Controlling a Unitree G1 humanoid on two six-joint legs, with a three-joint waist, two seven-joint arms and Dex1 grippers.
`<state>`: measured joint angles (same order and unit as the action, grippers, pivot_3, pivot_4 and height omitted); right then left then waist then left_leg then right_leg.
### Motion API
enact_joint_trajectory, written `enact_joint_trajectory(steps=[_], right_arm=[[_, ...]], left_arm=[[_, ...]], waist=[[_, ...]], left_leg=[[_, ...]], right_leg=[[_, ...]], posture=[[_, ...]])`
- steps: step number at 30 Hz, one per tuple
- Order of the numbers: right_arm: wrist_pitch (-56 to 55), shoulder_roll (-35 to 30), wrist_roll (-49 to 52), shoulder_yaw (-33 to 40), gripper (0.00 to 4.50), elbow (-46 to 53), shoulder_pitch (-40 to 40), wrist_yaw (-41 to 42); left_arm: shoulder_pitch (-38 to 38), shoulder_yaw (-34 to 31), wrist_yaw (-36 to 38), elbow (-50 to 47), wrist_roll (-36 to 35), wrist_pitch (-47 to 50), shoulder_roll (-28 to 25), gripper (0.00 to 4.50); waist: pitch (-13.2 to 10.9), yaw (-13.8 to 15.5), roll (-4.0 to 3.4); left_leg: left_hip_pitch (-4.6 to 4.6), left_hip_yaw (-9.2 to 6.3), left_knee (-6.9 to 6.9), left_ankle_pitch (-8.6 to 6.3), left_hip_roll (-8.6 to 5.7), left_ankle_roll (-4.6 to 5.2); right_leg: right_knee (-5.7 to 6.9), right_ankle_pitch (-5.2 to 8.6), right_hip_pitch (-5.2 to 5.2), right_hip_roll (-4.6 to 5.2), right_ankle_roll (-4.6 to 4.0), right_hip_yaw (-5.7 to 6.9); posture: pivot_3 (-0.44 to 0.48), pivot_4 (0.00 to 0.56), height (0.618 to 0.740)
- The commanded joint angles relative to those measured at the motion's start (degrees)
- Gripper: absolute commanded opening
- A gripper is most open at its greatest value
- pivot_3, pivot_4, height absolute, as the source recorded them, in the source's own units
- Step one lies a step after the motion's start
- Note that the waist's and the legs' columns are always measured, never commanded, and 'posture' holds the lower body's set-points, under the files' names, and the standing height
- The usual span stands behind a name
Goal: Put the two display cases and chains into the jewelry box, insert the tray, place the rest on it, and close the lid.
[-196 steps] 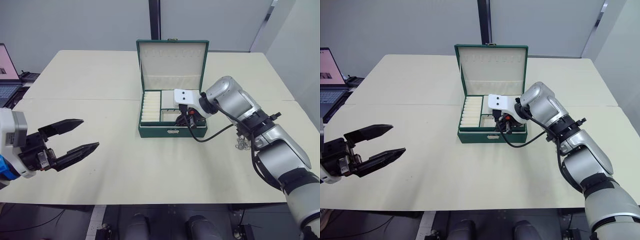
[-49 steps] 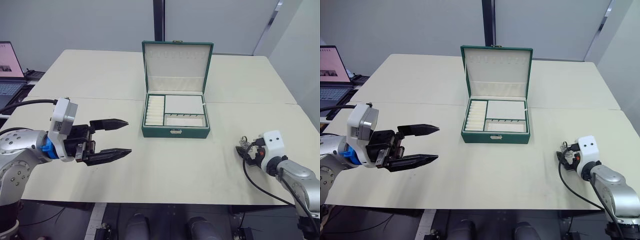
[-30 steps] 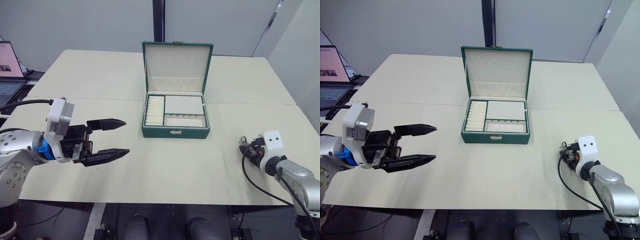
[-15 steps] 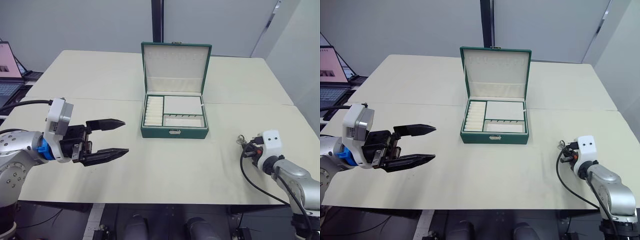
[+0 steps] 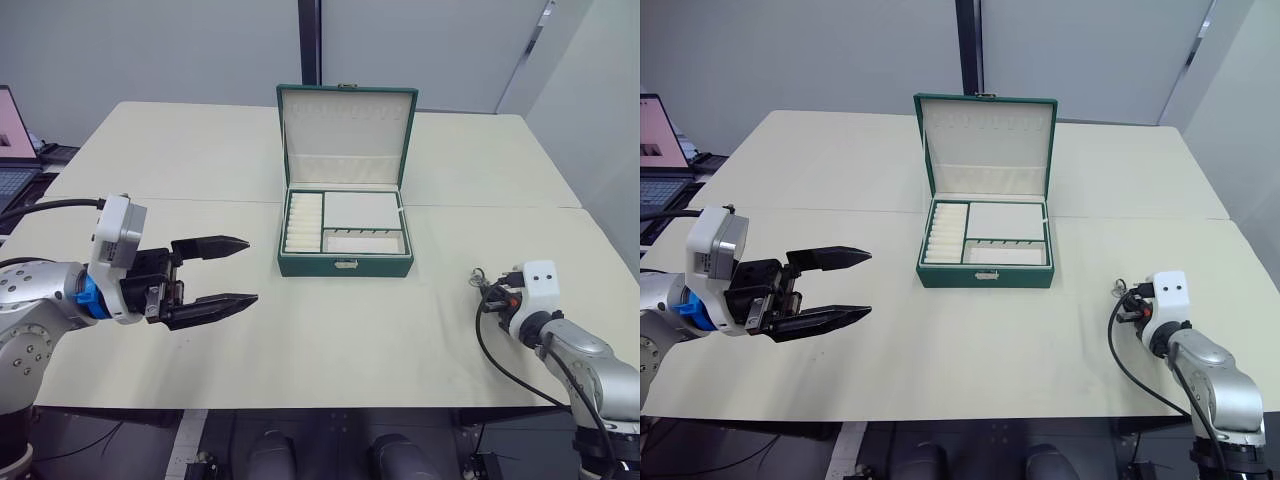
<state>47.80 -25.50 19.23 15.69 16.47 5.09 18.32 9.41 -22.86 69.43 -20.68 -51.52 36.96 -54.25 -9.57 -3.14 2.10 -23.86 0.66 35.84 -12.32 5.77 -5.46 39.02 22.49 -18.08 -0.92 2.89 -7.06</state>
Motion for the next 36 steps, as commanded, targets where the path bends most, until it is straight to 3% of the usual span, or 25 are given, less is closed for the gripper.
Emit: enact_joint_trajectory(steps=[1, 21, 36], right_arm=[[0.45, -0.39, 1.74, 0.61, 0.01, 3.09, -0.39, 0.97], [2.31, -4.15, 3.98, 3.36, 0.01, 9.6, 1.73, 1.3], [0.01, -4.52, -0.33, -2.59, 0.01, 2.14, 3.51, 0.76]], left_arm=[[1.06, -0.53, 0.34, -0.43, -0.11, -1.1, -0.53, 4.5], [2.92, 1.95, 1.25, 1.18, 1.09, -2.34, 0.29, 4.5], [1.86, 1.24, 0.57, -0.02, 0.81, -2.0, 0.26, 4.5]], waist=[[-0.06, 0.02, -0.1], [-0.21, 0.31, -0.33], [-0.21, 0.33, -0.34]], left_leg=[[0.0, 0.01, 0.0, 0.0, 0.0, 0.0], [-0.04, 0.06, -0.02, 0.0, -0.03, 0.0], [-0.05, 0.09, -0.01, 0.0, -0.03, 0.0]], right_leg=[[0.0, 0.0, -0.01, 0.0, 0.0, -0.01], [-0.01, 0.0, -0.06, 0.03, 0.0, -0.05], [-0.02, 0.0, -0.07, 0.03, 0.0, -0.07]], posture=[[0.0, 0.15, 0.74], [0.0, 0.15, 0.74], [0.0, 0.15, 0.74]])
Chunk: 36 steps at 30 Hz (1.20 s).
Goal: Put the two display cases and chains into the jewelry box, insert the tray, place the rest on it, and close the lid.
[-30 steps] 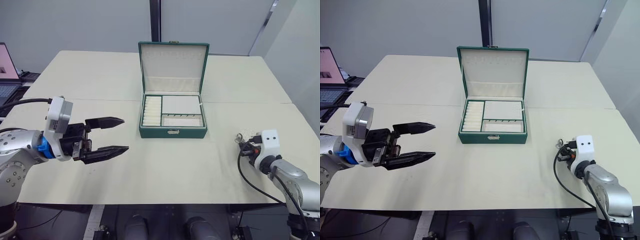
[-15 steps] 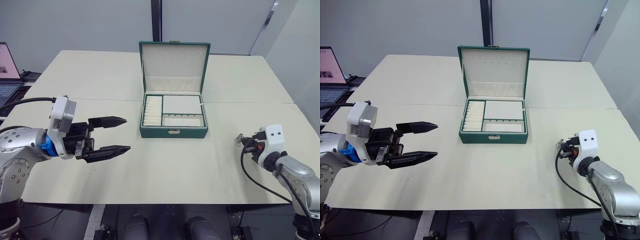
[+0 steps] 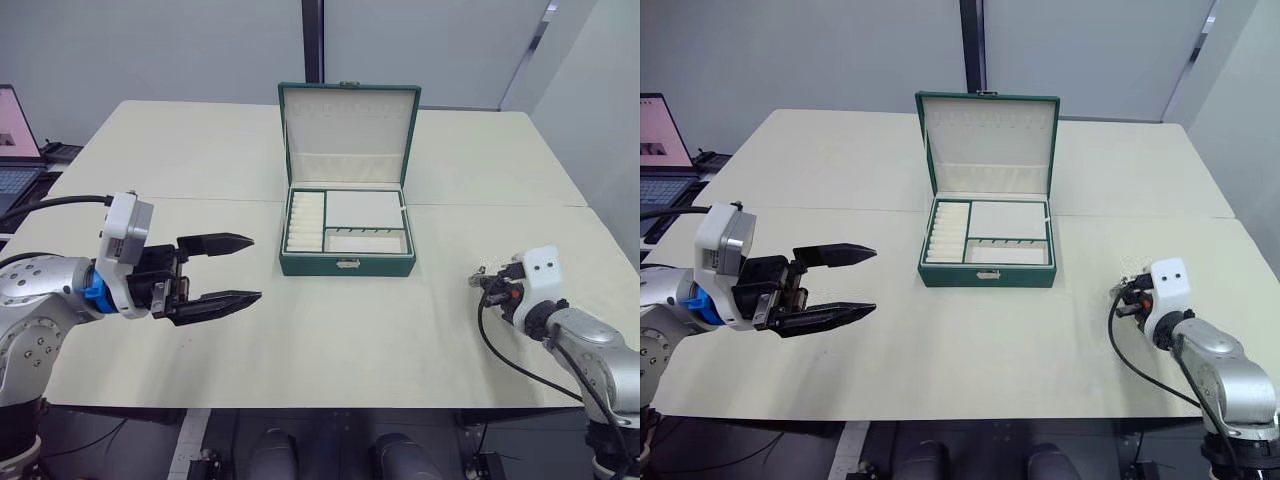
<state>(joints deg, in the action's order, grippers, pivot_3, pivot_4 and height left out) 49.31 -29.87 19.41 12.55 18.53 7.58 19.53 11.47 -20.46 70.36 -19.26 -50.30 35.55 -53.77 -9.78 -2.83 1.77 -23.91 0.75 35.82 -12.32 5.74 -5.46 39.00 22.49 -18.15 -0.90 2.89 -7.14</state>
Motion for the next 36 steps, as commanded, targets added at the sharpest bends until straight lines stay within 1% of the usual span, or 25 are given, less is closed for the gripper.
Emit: enact_joint_trajectory(steps=[1, 6, 7, 8, 12, 17, 20, 21, 25, 32, 36], right_arm=[[-1.57, -0.14, -0.72, 0.41, 0.01, -0.27, 1.11, -0.45], [-0.97, 0.07, -0.58, 0.13, 0.01, -1.19, 1.5, -0.55], [-0.91, -0.01, -0.54, 0.08, 0.67, -1.18, 1.46, -0.46], [-0.93, -0.09, -0.55, 0.08, 0.84, -1.18, 1.41, -0.41], [-1.27, -0.65, -0.83, 0.13, 1.83, -0.99, 1.0, -0.19], [-0.15, -0.83, -0.16, 0.71, 3.28, 0.51, 0.07, -0.02], [0.72, -0.83, 0.27, 0.92, 4.27, 1.78, -0.43, -0.06], [1.14, -0.82, 0.43, 1.04, 4.49, 2.41, -0.66, -0.1], [0.62, -0.33, -0.4, 0.68, 4.49, 1.87, -0.29, -0.75], [-1.71, -0.31, -2.32, -1.16, 4.49, -4.13, 1.88, -0.7], [-2.05, 0.04, -2.44, -1.2, 4.49, -5.51, 2.3, -0.4]], left_arm=[[-0.31, -1.27, -0.4, -1.5, -0.41, -0.56, -0.26, 4.5], [-0.9, -1.76, -0.6, -1.82, -0.57, -0.5, -0.41, 4.5], [-0.99, -1.8, -0.62, -1.81, -0.58, -0.53, -0.46, 4.5], [-1.06, -1.84, -0.66, -1.8, -0.58, -0.55, -0.51, 4.5], [-1.34, -2.02, -0.73, -1.79, -0.65, -0.58, -0.65, 4.5], [-1.8, -2.11, -0.83, -1.96, -0.62, -0.68, -0.64, 4.5], [-1.89, -2.1, -0.89, -1.99, -0.62, -0.75, -0.6, 4.5], [-1.94, -2.12, -0.91, -2.02, -0.63, -0.74, -0.59, 4.5], [-1.76, -1.58, -1.13, -2.08, -0.52, -0.8, -0.31, 4.5], [-1.56, -1.74, -1.08, -1.92, -0.63, -0.71, -0.48, 4.5], [-2.39, -2.44, -0.93, -2.04, -0.61, -0.78, -0.61, 4.5]], waist=[[0.0, 0.05, 0.0], [0.0, 0.16, 0.0], [0.0, 0.17, 0.0], [0.0, 0.17, 0.0], [0.0, 0.18, 0.0], [0.0, 0.2, 0.0], [0.0, 0.19, 0.0], [0.0, 0.19, 0.0], [0.0, 0.21, 0.0], [0.0, 0.2, 0.0], [0.0, 0.21, 0.0]], left_leg=[[0.0, -0.01, 0.0, 0.0, 0.0, 0.0], [0.0, -0.02, 0.0, 0.0, 0.0, 0.0], [0.0, -0.01, 0.0, 0.0, 0.0, 0.0], [0.0, -0.02, 0.0, 0.0, 0.0, 0.0], [0.0, -0.01, 0.0, 0.0, 0.0, 0.0], [0.0, -0.02, 0.0, 0.0, 0.0, 0.0], [0.0, -0.01, 0.0, 0.0, 0.0, 0.0], [0.0, -0.01, 0.0, 0.0, 0.0, 0.0], [0.0, -0.01, -0.01, 0.0, 0.0, 0.0], [0.0, 0.0, 0.0, 0.0, 0.0, 0.0], [0.01, -0.01, 0.0, 0.0, 0.0, 0.0]], right_leg=[[0.0, 0.0, 0.0, 0.0, 0.0, 0.01], [0.0, 0.0, 0.0, 0.0, 0.0, 0.02], [0.0, 0.0, 0.01, 0.0, 0.0, 0.02], [0.0, 0.0, 0.01, 0.0, 0.0, 0.02], [0.0, 0.0, 0.01, 0.0, 0.0, 0.01], [0.0, 0.0, 0.0, 0.0, 0.0, 0.02], [0.0, 0.0, 0.0, 0.0, 0.0, 0.01], [0.0, 0.0, 0.0, 0.0, 0.0, 0.01], [0.0, 0.0, 0.0, 0.0, 0.0, 0.01], [0.0, 0.0, 0.0, 0.0, 0.0, 0.01], [0.0, 0.0, 0.01, 0.0, 0.0, 0.01]], posture=[[0.0, 0.15, 0.74], [0.0, 0.15, 0.74], [0.0, 0.15, 0.74], [0.0, 0.15, 0.74], [0.0, 0.15, 0.74], [0.0, 0.15, 0.74], [0.0, 0.15, 0.74], [0.0, 0.15, 0.74], [0.0, 0.15, 0.74], [0.0, 0.15, 0.74], [0.0, 0.15, 0.74]])
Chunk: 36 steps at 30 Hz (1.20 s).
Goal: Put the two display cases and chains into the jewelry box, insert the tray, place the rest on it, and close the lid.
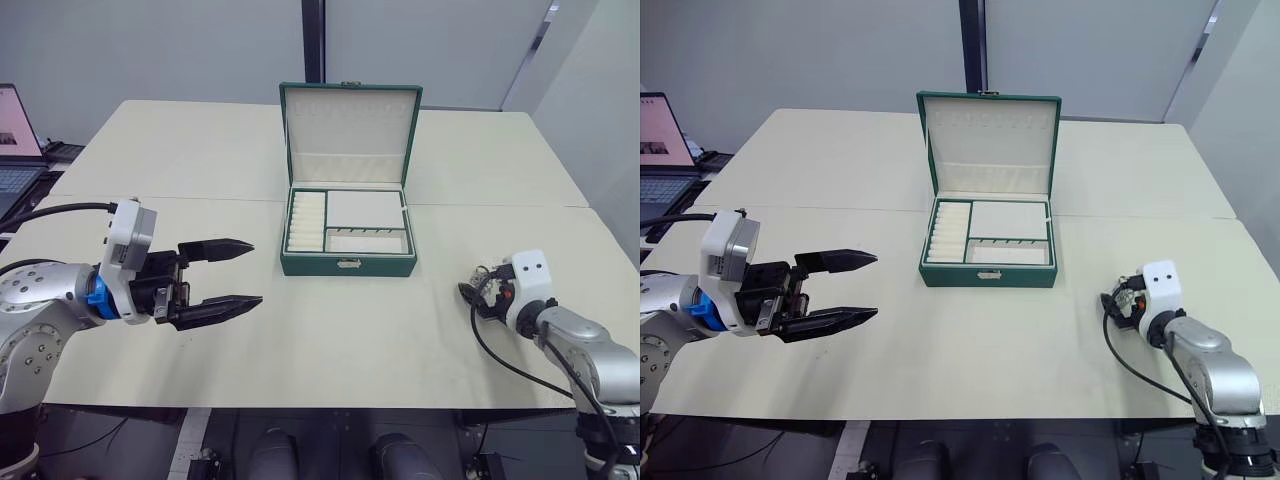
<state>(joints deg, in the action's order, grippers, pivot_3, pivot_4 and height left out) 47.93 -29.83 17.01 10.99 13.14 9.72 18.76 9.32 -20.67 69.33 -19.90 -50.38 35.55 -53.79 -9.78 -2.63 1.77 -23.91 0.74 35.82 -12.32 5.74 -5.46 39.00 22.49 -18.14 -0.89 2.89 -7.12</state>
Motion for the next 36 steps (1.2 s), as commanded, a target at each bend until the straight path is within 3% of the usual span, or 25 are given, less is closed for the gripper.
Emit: enact_joint_trajectory(steps=[1, 24, 27, 30, 36], right_arm=[[-0.64, 0.13, 0.02, 0.33, 4.49, -0.26, 0.18, 0.42], [0.79, 2.19, 0.59, 0.01, 4.49, -1.19, 1.14, 0.35], [1.03, 2.26, 0.68, 0.17, 3.92, -0.9, 0.89, 0.32], [1.14, 2.31, 0.72, 0.26, 2.88, -0.86, 0.81, 0.33], [1.58, 2.5, 0.82, 0.42, 1.37, -0.66, 0.59, 0.31]], left_arm=[[-0.33, -2.31, 0.06, -1.44, -0.55, -0.77, -0.61, 4.5], [-1.19, -3.24, -0.38, -1.66, -0.59, -0.59, -0.67, 4.5], [-1.23, -3.22, -0.43, -1.72, -0.57, -0.61, -0.66, 4.5], [-1.15, -3.11, -0.51, -1.8, -0.58, -0.6, -0.62, 4.5], [-1.21, -3.23, -0.18, -1.52, -0.51, -0.82, -0.64, 4.5]], waist=[[0.0, 0.01, 0.0], [0.02, -0.23, 0.03], [0.02, -0.23, 0.03], [0.02, -0.24, 0.03], [0.02, -0.24, 0.03]], left_leg=[[0.0, -0.02, 0.0, 0.0, 0.0, 0.0], [0.01, -0.03, 0.0, 0.0, 0.01, 0.0], [0.01, -0.02, 0.0, 0.0, 0.01, 0.0], [0.01, -0.03, 0.0, 0.0, 0.01, 0.0], [0.01, -0.03, 0.0, 0.0, 0.01, 0.0]], right_leg=[[0.0, 0.0, 0.0, 0.0, 0.0, 0.02], [0.01, 0.0, 0.02, -0.01, 0.0, 0.02], [0.01, 0.0, 0.02, -0.01, 0.0, 0.02], [0.01, 0.0, 0.01, -0.01, 0.0, 0.02], [0.0, 0.0, 0.01, -0.01, 0.0, 0.02]], posture=[[0.0, 0.15, 0.74], [0.0, 0.15, 0.74], [0.0, 0.15, 0.74], [0.0, 0.15, 0.74], [0.0, 0.15, 0.74]])
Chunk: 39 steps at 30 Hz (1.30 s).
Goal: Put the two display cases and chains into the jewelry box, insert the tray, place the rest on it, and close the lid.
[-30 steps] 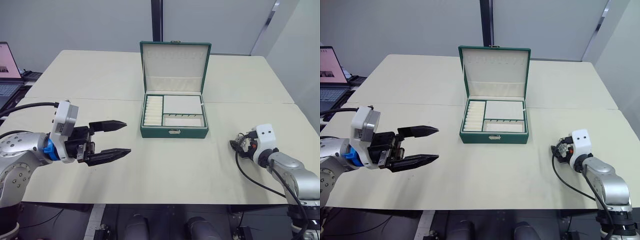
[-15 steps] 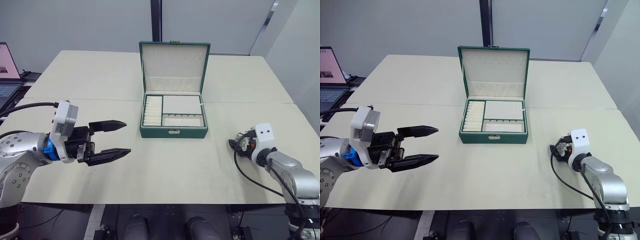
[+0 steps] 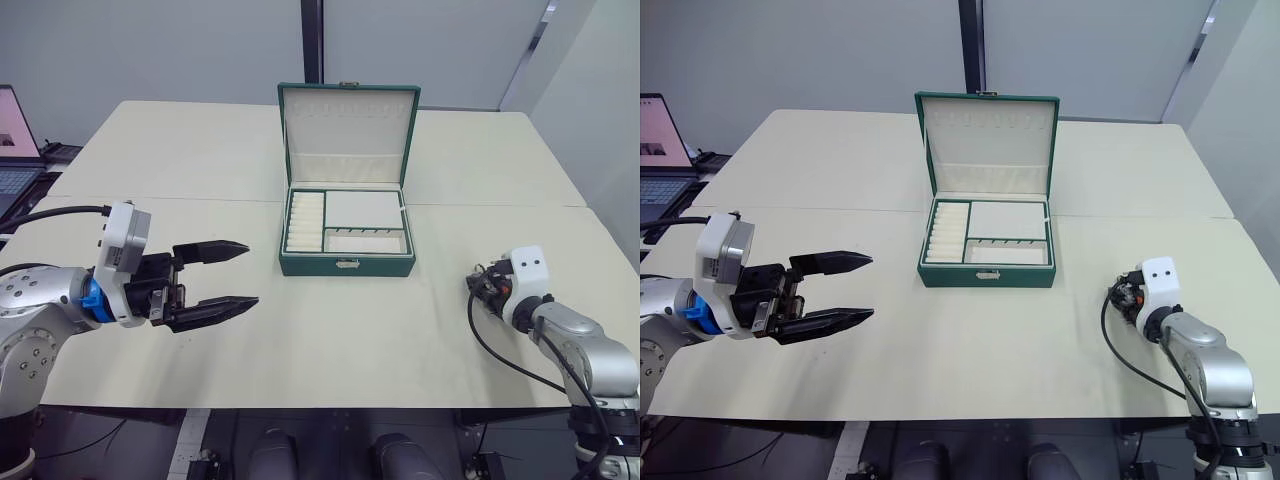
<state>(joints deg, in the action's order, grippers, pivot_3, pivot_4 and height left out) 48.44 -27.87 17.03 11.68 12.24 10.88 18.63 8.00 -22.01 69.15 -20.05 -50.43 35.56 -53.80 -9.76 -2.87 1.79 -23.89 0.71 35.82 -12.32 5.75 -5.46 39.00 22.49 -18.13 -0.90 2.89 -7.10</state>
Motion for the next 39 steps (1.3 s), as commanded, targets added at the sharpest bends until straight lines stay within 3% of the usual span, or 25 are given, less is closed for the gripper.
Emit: enact_joint_trajectory(steps=[1, 6, 22, 39], right_arm=[[1.16, 0.57, 0.8, -0.23, 1.1, 0.28, -0.65, 0.43], [1.43, 0.69, 0.84, -0.03, 0.03, 0.45, -0.83, 0.46], [0.89, 0.71, 0.74, 2.26, 0.03, 2.29, -0.44, -0.43], [6.9, -6.06, 4.36, 5.26, 0.03, 12.2, 1.8, 2.33]], left_arm=[[0.02, -1.99, 0.11, -1.31, -0.45, -0.87, -0.65, 4.5], [-0.12, -2.04, 0.1, -1.44, -0.46, -0.9, -0.6, 4.5], [0.66, -1.05, 0.33, -1.25, -0.22, -1.19, -0.49, 4.5], [3.65, 2.24, 0.51, 0.45, 0.41, -1.74, 0.33, 4.5]], waist=[[0.0, 0.0, 0.0], [0.0, 0.0, 0.01], [0.0, 0.01, 0.0], [-0.05, 0.15, -0.07]], left_leg=[[0.0, 0.0, 0.0, 0.0, 0.0, 0.0], [0.0, 0.0, 0.0, 0.0, 0.0, 0.0], [0.0, -0.01, 0.0, 0.0, 0.0, 0.0], [-0.03, 0.02, -0.01, 0.0, -0.01, 0.0]], right_leg=[[0.0, 0.0, 0.0, 0.0, 0.0, 0.0], [0.0, 0.0, 0.0, 0.0, 0.0, 0.0], [0.0, 0.0, 0.0, 0.0, 0.0, 0.01], [-0.01, 0.0, -0.02, 0.01, 0.0, -0.02]], posture=[[0.0, 0.15, 0.74], [0.0, 0.15, 0.74], [0.0, 0.15, 0.74], [0.0, 0.15, 0.74]])
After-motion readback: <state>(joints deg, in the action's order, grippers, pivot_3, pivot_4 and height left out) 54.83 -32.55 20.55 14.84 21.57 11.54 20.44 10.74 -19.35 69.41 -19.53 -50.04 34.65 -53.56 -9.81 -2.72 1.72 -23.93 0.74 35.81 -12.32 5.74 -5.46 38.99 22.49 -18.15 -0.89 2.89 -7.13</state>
